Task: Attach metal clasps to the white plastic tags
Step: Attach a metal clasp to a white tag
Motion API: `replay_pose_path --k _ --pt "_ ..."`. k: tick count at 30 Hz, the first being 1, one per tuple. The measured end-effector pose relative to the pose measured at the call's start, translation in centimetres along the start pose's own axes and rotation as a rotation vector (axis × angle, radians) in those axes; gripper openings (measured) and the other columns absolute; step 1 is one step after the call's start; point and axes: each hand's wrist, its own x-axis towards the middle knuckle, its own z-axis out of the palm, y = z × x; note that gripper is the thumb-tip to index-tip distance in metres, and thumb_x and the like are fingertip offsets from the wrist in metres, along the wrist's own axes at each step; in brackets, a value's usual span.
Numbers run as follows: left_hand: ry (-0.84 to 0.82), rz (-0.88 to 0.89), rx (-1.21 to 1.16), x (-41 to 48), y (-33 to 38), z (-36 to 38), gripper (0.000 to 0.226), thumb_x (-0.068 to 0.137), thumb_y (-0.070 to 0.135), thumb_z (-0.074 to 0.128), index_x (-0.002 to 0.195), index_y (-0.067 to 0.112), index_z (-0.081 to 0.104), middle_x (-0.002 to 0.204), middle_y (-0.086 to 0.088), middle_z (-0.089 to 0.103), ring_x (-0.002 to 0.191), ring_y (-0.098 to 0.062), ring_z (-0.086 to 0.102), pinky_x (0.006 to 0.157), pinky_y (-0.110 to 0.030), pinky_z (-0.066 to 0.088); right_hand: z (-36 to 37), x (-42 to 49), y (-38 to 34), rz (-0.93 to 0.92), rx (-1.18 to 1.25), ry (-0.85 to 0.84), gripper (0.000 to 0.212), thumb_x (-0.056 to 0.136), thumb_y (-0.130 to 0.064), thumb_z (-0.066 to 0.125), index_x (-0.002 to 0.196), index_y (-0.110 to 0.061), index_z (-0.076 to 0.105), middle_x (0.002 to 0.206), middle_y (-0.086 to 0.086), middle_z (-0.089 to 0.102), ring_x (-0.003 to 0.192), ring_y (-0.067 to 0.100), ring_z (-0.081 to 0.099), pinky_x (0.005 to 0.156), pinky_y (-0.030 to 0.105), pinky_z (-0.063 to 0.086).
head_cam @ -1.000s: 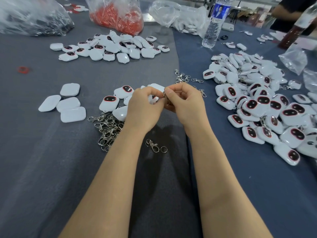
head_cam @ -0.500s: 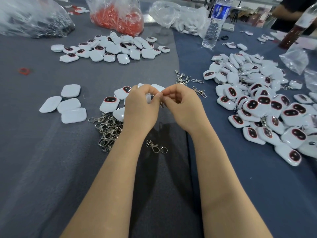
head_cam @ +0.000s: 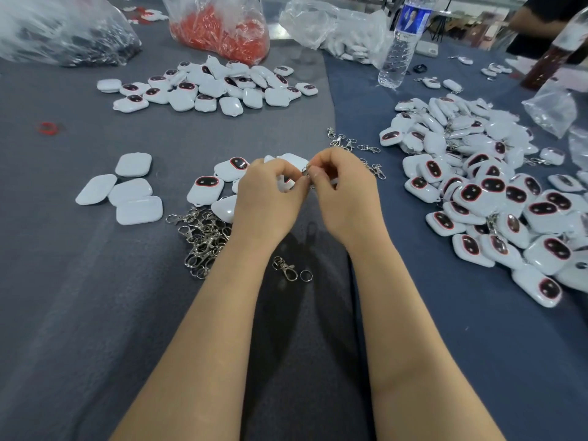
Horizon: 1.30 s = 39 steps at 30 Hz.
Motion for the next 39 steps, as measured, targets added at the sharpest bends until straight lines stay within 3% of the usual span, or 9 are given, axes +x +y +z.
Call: replay_pose_path --k 6,10,14,18,23,26,30,35,39 --pt "0.083 0.102 0.077 -0.3 -0.2 -0.1 0.009 0.086 0.02 0.065 0.091 0.012 0.066 0.101 0.001 0.048 0.066 0.004 0.043 0.066 -0.012 0.024 0.3 -0.3 0.0 -0.055 -0.061 -0.039 0.009 0.093 -0.007 0.05 0.091 -0.01 0.059 0.086 0.003 0.063 0.078 0.017 0.054 0.068 0.025 0.04" --pt "0.062 0.094 0.072 -0.5 0.0 0.0 0.007 0.087 0.021 0.065 0.086 0.014 0.064 0.1 0.001 0.047 0.073 -0.003 0.041 0.066 -0.012 0.024 0.5 -0.2 -0.3 0.013 0.079 0.009 0.012 0.092 -0.006 0.053 0.095 -0.016 0.059 0.085 -0.005 0.059 0.076 0.002 0.053 0.066 0.005 0.038" --pt "0.071 -0.076 -0.099 -0.1 0.3 0.0 0.011 0.086 0.022 0.062 0.076 0.018 0.063 0.093 -0.005 0.066 0.091 -0.02 0.058 0.079 -0.024 0.041 0.7 -0.1 -0.7 0.138 0.353 0.014 0.019 0.09 -0.004 0.058 0.089 -0.023 0.056 0.087 0.0 0.062 0.083 0.014 0.063 0.074 0.017 0.05" --pt "0.041 -0.202 -0.288 -0.3 0.9 -0.2 0.016 0.086 0.018 0.062 0.071 0.023 0.063 0.084 -0.001 0.067 0.093 -0.025 0.064 0.089 -0.045 0.05 0.7 0.1 -0.7 0.125 0.275 0.02 0.012 0.089 -0.008 0.061 0.084 -0.019 0.063 0.082 -0.005 0.064 0.069 -0.001 0.057 0.065 0.008 0.043" --pt "0.012 -0.054 -0.118 -0.3 0.4 0.2 0.011 0.089 0.021 0.061 0.081 0.017 0.067 0.096 -0.004 0.066 0.094 -0.02 0.059 0.087 -0.029 0.044 0.7 -0.2 -0.6 0.071 0.102 0.065 0.011 0.091 -0.008 0.055 0.087 -0.012 0.065 0.078 -0.007 0.061 0.071 0.004 0.053 0.065 0.009 0.04" --pt "0.09 0.043 0.009 -0.4 0.1 0.3 0.008 0.089 0.021 0.062 0.09 0.015 0.066 0.101 0.0 0.054 0.08 -0.005 0.043 0.069 -0.014 0.027 0.6 -0.4 -0.6 -0.013 -0.012 0.061 0.011 0.092 -0.007 0.054 0.089 -0.007 0.065 0.085 0.0 0.064 0.082 0.015 0.056 0.074 0.023 0.042" --pt "0.117 0.091 0.071 -0.6 0.0 0.3 0.009 0.089 0.02 0.06 0.09 0.012 0.064 0.095 0.002 0.046 0.079 -0.008 0.04 0.066 -0.017 0.025 0.7 -0.5 -0.8 -0.043 -0.023 0.054 0.011 0.092 -0.007 0.053 0.091 -0.006 0.064 0.087 0.004 0.064 0.084 0.018 0.056 0.074 0.024 0.042" --pt "0.084 -0.006 -0.016 -0.4 0.2 0.2 0.01 0.09 0.02 0.058 0.087 0.013 0.065 0.101 -0.008 0.062 0.095 -0.02 0.055 0.08 -0.026 0.039 1.0 -0.7 -1.0 0.065 0.172 0.088 0.011 0.089 -0.003 0.056 0.09 -0.014 0.057 0.073 -0.013 0.053 0.065 -0.01 0.05 0.063 0.003 0.038" --pt "0.039 -0.049 -0.035 -0.4 0.5 0.2 0.012 0.09 0.018 0.057 0.09 0.011 0.067 0.1 -0.011 0.065 0.097 -0.025 0.058 0.089 -0.037 0.045 1.0 -0.6 -1.0 0.088 0.174 0.085 0.011 0.085 -0.001 0.058 0.084 -0.012 0.058 0.07 -0.01 0.054 0.06 -0.005 0.049 0.062 0.006 0.039"
